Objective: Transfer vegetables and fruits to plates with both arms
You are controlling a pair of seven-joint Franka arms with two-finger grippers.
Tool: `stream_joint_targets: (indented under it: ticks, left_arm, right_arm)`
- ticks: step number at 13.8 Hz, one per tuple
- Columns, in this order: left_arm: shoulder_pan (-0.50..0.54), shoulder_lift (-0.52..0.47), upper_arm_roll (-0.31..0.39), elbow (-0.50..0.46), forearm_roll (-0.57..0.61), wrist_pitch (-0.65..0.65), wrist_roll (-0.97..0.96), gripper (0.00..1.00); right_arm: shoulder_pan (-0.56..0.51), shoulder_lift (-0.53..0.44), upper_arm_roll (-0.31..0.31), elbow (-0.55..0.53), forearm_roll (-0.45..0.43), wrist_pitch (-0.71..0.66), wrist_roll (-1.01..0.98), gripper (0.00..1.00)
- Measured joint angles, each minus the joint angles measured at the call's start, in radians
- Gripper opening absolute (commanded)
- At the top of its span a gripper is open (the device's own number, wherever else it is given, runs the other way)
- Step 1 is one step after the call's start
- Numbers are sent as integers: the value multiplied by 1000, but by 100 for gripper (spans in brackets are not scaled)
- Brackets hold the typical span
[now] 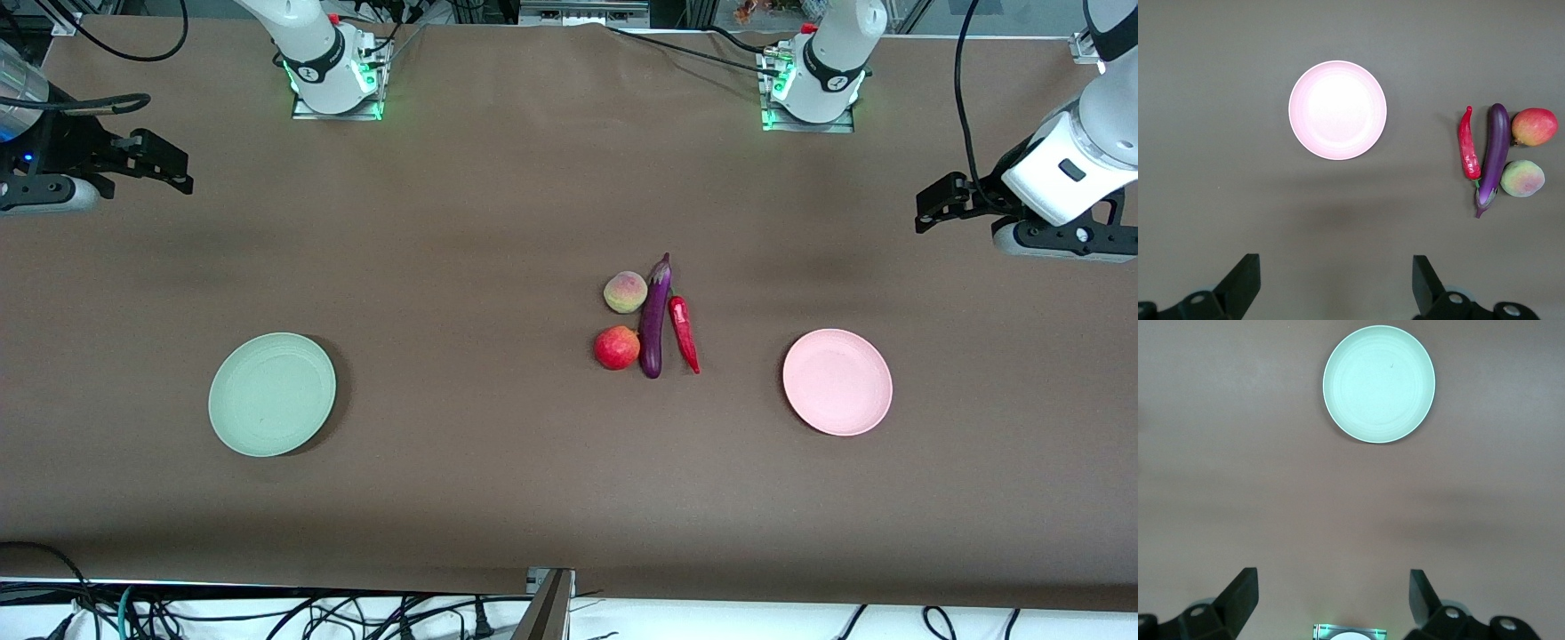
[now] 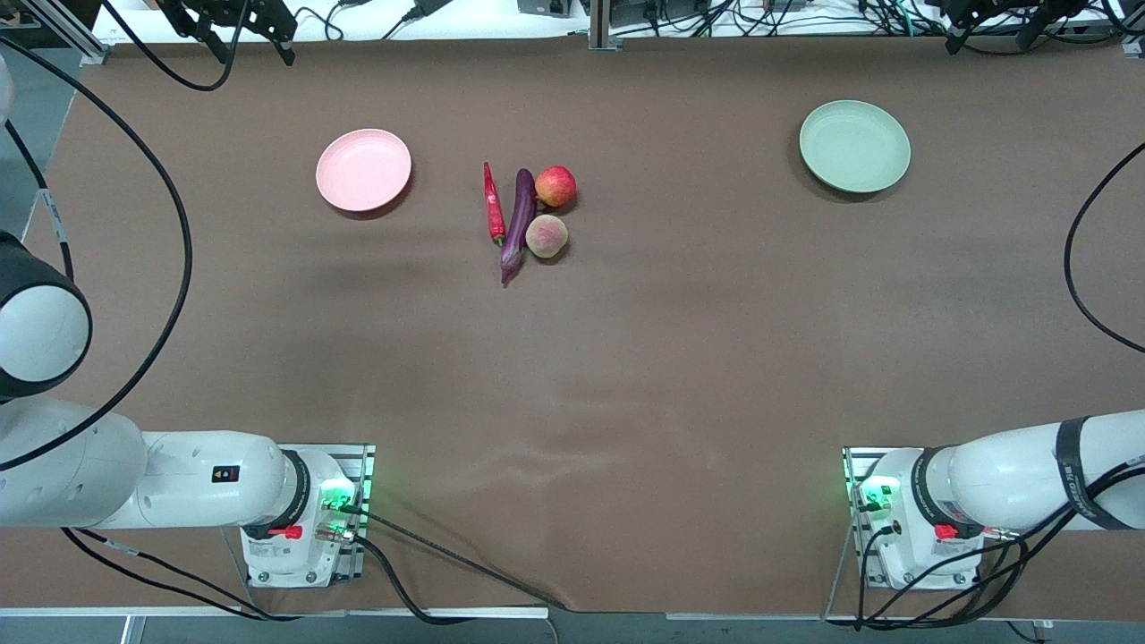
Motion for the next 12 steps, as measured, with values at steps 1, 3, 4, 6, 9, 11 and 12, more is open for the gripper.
stream_joint_targets:
  ticks: [1, 3, 4, 6, 9, 11, 12]
  left_arm:
    - [0, 0, 0, 0, 0, 0, 0, 100]
    - [0, 0, 0, 0, 0, 0, 0, 100]
    - [0, 0, 0, 0, 0, 0, 0, 100]
    - [0, 0, 0, 0, 0, 0, 0, 100]
    - [-1, 0, -2, 0, 0, -14, 0, 100]
    - [-10, 11, -9, -2, 0, -67, 2, 100]
    - [-18, 29, -22, -4, -1, -85, 5, 100]
  right_arm:
    - [0, 0, 0, 0, 0, 0, 0, 100]
    - [0, 0, 0, 0, 0, 0, 0, 100]
    - [0, 0, 0, 0, 0, 0, 0, 100]
    - [0, 0, 0, 0, 0, 0, 0, 100]
    - [0, 0, -1, 0, 0, 0, 0, 100]
    - [0, 0, -1, 0, 0, -6, 0, 100]
    - [0, -1, -1, 0, 0, -9, 0, 100]
